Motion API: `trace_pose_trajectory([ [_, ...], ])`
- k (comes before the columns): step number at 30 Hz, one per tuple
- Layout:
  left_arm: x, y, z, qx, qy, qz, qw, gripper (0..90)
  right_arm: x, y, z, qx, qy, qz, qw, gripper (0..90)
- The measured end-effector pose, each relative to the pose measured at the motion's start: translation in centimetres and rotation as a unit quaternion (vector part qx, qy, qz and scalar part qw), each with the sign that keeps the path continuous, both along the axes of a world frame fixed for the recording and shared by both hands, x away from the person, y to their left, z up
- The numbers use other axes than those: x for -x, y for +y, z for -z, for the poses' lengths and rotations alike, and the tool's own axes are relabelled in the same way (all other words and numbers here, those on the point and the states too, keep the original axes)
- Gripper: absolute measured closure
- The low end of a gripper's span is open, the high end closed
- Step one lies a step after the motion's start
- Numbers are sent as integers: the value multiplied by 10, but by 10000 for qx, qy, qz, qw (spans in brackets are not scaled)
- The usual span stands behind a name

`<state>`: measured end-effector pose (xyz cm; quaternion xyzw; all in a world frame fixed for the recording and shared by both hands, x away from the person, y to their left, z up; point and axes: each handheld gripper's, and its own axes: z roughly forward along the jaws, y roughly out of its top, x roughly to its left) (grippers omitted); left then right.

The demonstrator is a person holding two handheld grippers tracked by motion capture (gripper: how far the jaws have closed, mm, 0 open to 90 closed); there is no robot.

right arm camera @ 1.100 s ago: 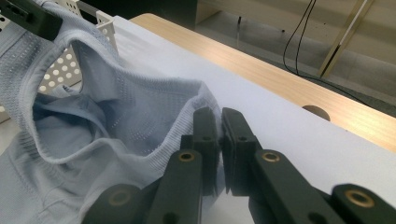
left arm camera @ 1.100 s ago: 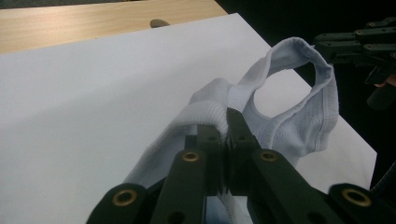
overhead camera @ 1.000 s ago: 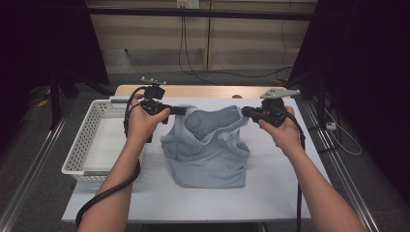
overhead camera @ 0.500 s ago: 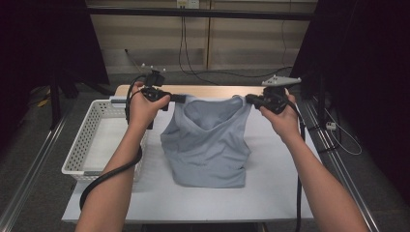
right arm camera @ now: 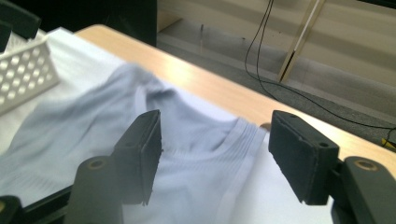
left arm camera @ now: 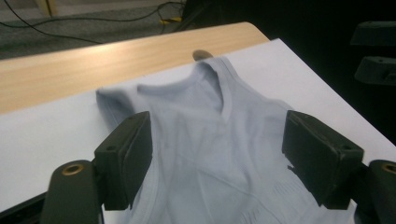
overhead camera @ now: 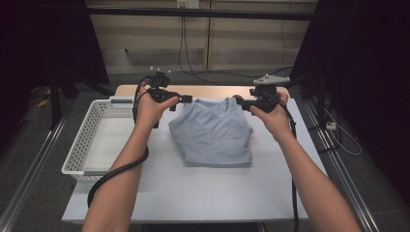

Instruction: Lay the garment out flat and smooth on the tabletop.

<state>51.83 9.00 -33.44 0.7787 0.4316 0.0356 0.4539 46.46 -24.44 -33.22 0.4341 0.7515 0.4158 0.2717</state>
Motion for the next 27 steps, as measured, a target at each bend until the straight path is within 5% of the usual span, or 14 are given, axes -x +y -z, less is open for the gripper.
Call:
trace_pose_trajectory([
  [12,36,-4,26,-70,139,279,9995,186,44,-3,28,-229,194,-266,9992,246],
  [27,76,-12,60,-390,-67,552,9977,144,87,-6,76,-316,442,-470,9974,169],
])
